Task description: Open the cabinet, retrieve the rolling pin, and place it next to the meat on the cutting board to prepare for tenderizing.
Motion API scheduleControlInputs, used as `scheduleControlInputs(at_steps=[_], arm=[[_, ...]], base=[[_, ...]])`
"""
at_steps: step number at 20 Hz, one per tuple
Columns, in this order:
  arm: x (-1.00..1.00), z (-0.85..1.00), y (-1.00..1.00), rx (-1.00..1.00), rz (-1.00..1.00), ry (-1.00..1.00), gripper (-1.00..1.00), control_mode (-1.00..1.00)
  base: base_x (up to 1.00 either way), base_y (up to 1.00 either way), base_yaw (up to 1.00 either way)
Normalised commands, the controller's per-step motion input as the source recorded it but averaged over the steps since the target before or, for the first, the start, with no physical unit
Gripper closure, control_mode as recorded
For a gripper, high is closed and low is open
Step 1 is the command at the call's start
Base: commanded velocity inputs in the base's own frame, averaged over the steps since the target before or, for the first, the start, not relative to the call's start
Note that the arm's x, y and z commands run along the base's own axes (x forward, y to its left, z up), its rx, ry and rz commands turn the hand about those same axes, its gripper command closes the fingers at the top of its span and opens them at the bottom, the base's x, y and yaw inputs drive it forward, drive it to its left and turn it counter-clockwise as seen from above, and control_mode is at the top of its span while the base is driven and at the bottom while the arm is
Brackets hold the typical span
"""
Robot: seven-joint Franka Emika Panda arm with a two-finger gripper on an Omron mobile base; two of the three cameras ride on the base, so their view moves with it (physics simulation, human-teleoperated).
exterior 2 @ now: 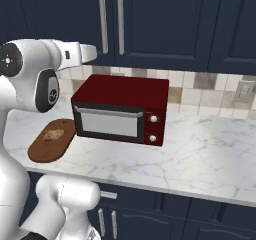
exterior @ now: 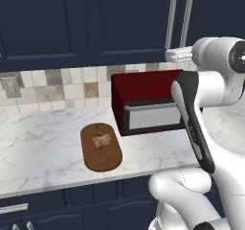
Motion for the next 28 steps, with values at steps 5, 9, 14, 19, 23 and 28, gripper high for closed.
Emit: scheduleControlInputs(at_steps=[5,9,14,19,23,28], arm=[[-0.02,0.21,-0.01,0.0,0.0,-0.23,-1.0,-1.0],[0.02,0.07,-0.03,0.0,-0.02,-0.05,-1.0,-1.0],[0.0,0.0,0.0,0.0,0.0,0.0,-1.0,-1.0],[0.0,0.0,0.0,0.0,0.0,0.0,-1.0,-1.0],[0.05,0.0,0.0,0.0,0.0,0.0,-1.0,-1.0],[0.23,0.0,0.0,0.0,0.0,0.0,-1.0,-1.0]], base=[[0.0,0.0,0.0],[0.0,0.0,0.0],[0.0,0.0,0.0],[0.0,0.0,0.0],[0.0,0.0,0.0],[0.0,0.0,0.0]])
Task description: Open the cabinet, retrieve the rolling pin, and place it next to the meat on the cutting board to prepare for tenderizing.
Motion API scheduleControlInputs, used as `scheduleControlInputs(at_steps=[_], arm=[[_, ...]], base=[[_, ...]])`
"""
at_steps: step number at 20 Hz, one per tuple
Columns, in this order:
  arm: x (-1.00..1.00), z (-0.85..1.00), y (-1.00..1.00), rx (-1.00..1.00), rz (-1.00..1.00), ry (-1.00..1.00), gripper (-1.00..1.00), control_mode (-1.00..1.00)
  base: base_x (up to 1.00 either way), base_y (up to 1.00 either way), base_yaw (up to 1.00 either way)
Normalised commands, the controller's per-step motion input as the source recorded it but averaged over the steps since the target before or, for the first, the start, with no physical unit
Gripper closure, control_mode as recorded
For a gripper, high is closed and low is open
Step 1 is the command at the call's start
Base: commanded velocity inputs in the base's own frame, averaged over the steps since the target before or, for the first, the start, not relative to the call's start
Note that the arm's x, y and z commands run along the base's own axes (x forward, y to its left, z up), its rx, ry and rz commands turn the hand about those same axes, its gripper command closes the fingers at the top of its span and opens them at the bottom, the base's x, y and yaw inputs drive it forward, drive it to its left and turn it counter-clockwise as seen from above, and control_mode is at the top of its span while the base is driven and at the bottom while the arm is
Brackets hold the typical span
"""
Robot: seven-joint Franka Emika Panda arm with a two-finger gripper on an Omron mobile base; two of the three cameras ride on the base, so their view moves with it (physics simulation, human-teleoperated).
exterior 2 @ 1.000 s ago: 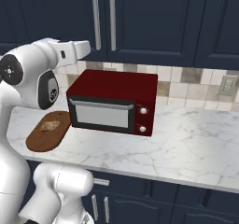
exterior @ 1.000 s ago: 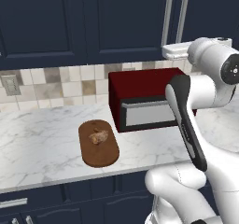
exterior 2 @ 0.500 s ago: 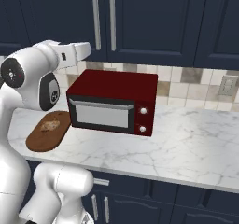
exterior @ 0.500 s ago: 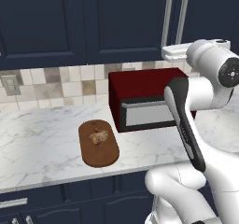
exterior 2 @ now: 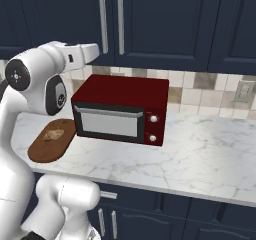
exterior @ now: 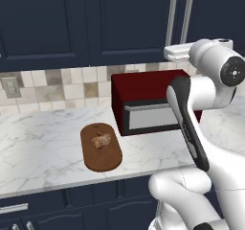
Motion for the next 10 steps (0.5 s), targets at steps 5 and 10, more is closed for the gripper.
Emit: scheduleControlInputs(at_steps=[5,10], arm=[[0.31,0.0,0.0,0.0,0.0,0.0,-1.0,-1.0],[0.4,0.0,0.0,0.0,0.0,0.0,-1.0,-1.0]], base=[[0.0,0.0,0.0],[0.0,0.0,0.0]])
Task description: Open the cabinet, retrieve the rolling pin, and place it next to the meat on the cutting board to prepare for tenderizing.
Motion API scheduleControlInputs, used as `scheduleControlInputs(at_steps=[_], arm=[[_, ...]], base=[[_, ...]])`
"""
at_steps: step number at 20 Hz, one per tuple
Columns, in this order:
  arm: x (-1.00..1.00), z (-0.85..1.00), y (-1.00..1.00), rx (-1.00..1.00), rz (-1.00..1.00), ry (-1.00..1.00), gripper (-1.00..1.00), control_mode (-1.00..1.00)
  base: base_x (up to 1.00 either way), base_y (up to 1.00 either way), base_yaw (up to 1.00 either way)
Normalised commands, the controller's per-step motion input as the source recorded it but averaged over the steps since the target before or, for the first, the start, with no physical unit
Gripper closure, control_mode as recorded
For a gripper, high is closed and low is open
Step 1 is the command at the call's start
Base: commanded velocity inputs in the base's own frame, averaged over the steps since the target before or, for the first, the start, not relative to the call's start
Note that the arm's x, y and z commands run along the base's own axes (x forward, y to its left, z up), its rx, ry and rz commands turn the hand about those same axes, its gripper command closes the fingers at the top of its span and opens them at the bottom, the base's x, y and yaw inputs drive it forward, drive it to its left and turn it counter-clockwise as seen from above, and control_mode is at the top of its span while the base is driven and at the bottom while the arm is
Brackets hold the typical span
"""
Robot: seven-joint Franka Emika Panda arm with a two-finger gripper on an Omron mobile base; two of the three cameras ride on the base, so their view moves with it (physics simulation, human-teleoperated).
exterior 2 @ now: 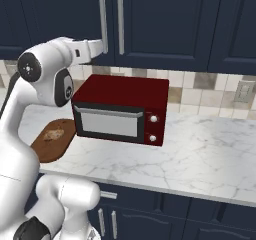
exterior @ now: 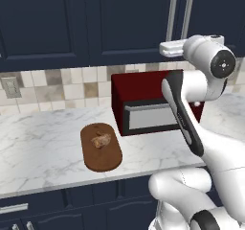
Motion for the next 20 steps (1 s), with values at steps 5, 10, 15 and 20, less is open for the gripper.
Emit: scheduleControlInputs(at_steps=[5,10,15,20], arm=[[0.47,0.0,0.0,0.0,0.0,0.01,-1.0,-1.0],[0.44,0.0,0.0,0.01,0.0,0.01,-1.0,-1.0],[0.43,0.0,0.0,0.01,0.0,0.02,-1.0,-1.0],[0.38,0.0,0.0,0.02,0.0,0.01,-1.0,-1.0]], base=[[0.0,0.0,0.0],[0.0,0.0,0.0],[0.0,0.0,0.0],[0.0,0.0,0.0]])
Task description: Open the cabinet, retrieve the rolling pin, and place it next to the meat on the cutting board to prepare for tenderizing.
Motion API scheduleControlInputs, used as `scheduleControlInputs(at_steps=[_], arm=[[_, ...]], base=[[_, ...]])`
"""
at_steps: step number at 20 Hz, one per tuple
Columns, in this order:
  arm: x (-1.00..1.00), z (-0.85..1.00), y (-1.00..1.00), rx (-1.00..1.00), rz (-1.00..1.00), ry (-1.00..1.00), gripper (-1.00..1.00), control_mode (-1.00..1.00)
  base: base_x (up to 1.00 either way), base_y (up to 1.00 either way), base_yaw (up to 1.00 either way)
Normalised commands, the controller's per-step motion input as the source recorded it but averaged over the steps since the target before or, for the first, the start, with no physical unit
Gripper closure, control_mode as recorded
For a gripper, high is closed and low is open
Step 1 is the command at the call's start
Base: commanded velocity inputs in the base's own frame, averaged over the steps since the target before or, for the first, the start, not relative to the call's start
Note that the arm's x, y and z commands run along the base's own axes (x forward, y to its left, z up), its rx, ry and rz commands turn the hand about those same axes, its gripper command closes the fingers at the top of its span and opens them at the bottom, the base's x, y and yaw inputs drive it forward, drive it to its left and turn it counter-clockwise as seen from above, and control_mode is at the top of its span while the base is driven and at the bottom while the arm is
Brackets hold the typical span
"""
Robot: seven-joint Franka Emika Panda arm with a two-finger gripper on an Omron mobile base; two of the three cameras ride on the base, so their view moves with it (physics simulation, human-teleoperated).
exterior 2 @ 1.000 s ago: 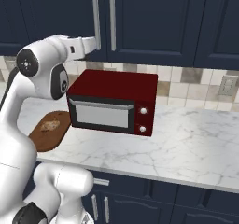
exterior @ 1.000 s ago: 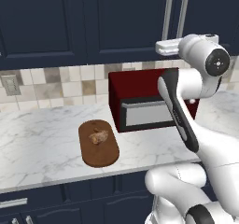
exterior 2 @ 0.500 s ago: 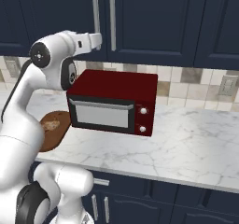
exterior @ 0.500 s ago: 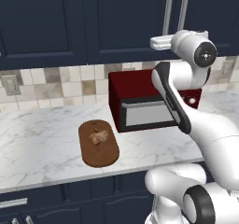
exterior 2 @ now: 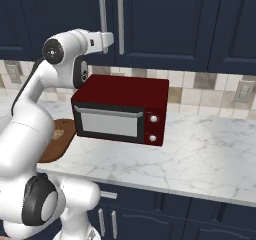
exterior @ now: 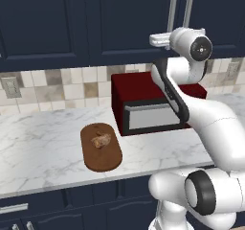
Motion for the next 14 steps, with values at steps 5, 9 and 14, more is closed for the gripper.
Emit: scheduleControlInputs(at_steps=[5,9,14], arm=[[0.39,0.0,0.0,0.03,0.0,0.02,-1.0,-1.0],[0.4,0.0,0.0,0.03,0.0,0.03,-1.0,-1.0],[0.39,0.0,0.0,0.03,0.0,0.03,-1.0,-1.0]], base=[[0.0,0.0,0.0],[0.0,0.0,0.0],[0.0,0.0,0.0]])
